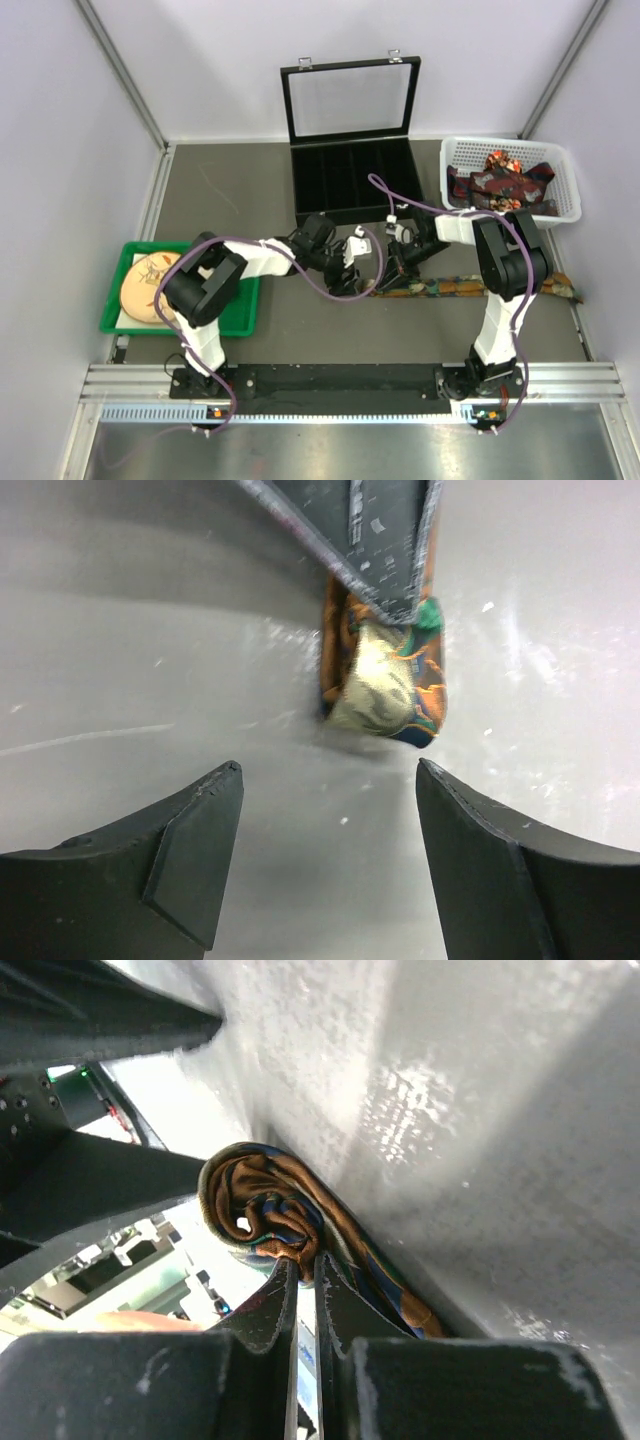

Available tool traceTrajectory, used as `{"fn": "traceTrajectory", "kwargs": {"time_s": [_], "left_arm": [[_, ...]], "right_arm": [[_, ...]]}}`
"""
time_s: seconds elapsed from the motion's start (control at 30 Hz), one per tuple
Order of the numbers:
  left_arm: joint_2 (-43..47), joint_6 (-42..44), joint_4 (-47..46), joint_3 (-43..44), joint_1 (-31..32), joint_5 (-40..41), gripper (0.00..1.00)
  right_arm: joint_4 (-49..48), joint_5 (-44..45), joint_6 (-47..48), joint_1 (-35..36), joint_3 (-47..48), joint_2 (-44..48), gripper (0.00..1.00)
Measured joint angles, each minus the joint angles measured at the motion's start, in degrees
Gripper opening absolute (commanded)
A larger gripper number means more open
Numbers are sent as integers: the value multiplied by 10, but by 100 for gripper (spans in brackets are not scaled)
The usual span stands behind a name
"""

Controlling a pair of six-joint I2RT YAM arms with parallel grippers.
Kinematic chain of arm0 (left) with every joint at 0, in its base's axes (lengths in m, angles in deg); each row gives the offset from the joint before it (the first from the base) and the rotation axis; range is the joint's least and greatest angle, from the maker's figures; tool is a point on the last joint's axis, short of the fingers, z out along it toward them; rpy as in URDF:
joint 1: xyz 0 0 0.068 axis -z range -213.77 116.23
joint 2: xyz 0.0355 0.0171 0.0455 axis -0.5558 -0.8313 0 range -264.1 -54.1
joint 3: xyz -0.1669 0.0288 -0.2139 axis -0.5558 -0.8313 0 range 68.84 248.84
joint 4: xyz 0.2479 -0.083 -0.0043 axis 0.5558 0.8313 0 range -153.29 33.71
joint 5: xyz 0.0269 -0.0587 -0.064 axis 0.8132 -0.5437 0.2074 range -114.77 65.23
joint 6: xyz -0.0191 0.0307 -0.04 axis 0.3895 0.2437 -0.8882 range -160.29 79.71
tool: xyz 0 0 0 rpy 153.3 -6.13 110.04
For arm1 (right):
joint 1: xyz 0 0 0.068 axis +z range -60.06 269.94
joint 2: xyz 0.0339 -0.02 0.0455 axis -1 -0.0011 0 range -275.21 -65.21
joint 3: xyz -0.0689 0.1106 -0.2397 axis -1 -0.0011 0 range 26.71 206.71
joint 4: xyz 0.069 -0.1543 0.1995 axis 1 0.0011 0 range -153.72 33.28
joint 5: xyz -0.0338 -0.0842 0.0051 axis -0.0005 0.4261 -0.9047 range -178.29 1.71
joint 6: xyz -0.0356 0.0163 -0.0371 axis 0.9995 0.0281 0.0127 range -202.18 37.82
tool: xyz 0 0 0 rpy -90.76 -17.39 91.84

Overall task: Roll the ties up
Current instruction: Roll the tie at the center of the board.

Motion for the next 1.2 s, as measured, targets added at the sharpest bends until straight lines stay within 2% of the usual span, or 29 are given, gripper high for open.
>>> {"fn": "traceTrajectory", "kwargs": {"time_s": [0.23, 0.43, 0.6, 0.7, 0.83, 0.93, 0.97, 1.1, 1.17, 1.2], "left_arm": [[-4, -87, -180, -76, 8, -56, 75], [-38, -136, -294, -88, 32, -55, 69], [-76, -158, -380, -85, 45, -52, 51], [-89, -161, -403, -82, 48, -54, 36], [-88, -143, -379, -74, 49, -52, 28], [-72, -108, -290, -47, 54, -33, 27], [-65, -93, -255, -37, 57, -20, 28], [-48, -53, -139, 1, 70, 26, 30], [-44, -43, -92, 18, 74, 48, 30], [-43, -39, -74, 26, 76, 56, 30]], "right_arm": [[27, 30, 0, 0, 9, 0, 0], [40, 44, 0, 2, 17, -1, 0], [46, 45, 0, 2, 22, -5, 0], [47, 43, 0, 2, 23, -8, 0], [47, 41, 2, 1, 26, -10, 0], [47, 40, 5, 0, 26, -10, 2], [47, 38, 7, 0, 26, -10, 6], [47, 25, 17, -6, 26, -10, 29], [49, 15, 24, -15, 26, -9, 34], [51, 10, 28, -23, 26, -7, 41]]}}
